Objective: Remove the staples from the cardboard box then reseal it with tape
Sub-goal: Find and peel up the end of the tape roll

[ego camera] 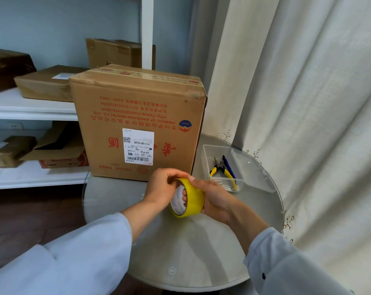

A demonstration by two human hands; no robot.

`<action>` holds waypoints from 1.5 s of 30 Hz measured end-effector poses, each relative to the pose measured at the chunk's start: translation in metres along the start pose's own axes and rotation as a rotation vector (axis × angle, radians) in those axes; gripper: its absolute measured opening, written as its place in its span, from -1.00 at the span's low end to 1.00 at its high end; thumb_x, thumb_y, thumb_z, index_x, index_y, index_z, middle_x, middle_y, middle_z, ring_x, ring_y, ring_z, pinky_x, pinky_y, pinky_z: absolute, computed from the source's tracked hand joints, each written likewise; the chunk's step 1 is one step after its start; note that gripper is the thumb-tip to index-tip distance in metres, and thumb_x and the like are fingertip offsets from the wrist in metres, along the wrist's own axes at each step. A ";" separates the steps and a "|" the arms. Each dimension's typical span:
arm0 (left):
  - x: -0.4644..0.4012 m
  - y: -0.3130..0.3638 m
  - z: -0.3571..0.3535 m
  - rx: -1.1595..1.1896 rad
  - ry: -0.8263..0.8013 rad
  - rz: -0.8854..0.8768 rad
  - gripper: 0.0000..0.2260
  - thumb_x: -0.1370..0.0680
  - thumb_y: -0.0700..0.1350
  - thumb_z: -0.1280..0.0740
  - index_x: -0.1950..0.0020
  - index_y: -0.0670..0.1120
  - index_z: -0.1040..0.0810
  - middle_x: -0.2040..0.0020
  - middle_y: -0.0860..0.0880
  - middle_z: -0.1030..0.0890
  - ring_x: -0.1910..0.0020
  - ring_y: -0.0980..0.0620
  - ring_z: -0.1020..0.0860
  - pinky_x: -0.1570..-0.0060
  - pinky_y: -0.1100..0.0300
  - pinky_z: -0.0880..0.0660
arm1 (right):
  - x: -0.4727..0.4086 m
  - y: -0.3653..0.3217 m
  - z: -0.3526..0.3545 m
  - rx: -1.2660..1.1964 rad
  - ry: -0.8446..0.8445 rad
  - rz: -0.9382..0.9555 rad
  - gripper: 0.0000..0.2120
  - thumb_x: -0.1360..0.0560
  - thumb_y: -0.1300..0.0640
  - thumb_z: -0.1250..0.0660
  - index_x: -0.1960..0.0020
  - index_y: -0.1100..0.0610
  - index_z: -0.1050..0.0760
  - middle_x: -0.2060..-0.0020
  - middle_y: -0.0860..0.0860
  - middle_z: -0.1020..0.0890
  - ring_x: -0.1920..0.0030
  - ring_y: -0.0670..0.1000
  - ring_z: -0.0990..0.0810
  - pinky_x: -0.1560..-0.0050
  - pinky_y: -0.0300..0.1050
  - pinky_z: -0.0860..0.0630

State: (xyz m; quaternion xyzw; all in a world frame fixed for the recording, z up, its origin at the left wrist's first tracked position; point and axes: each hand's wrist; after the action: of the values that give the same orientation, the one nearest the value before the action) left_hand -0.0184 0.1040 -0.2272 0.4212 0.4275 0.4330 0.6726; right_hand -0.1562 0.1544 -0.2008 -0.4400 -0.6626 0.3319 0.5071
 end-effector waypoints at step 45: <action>-0.002 -0.035 -0.003 -0.061 -0.001 0.008 -0.68 -0.49 -0.45 -0.25 -0.07 -0.14 -0.65 0.05 -0.03 -0.63 -0.04 -0.01 -0.57 -0.02 0.30 -0.46 | -0.003 0.014 0.004 -0.026 -0.180 0.038 -0.79 -0.54 0.21 -0.21 -0.12 0.25 -0.51 0.11 0.14 -0.66 0.11 0.05 -0.63 -0.09 -0.04 -0.55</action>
State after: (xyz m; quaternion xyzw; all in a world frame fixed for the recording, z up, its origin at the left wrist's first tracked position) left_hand -0.0144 0.0931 -0.2606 0.4027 0.4120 0.4482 0.6836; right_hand -0.1565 0.1574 -0.2158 -0.4275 -0.7014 0.3706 0.4335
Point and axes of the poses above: each hand's wrist, its own x-axis away from the middle knuckle, its own z-axis out of the back of the hand, y = z × x
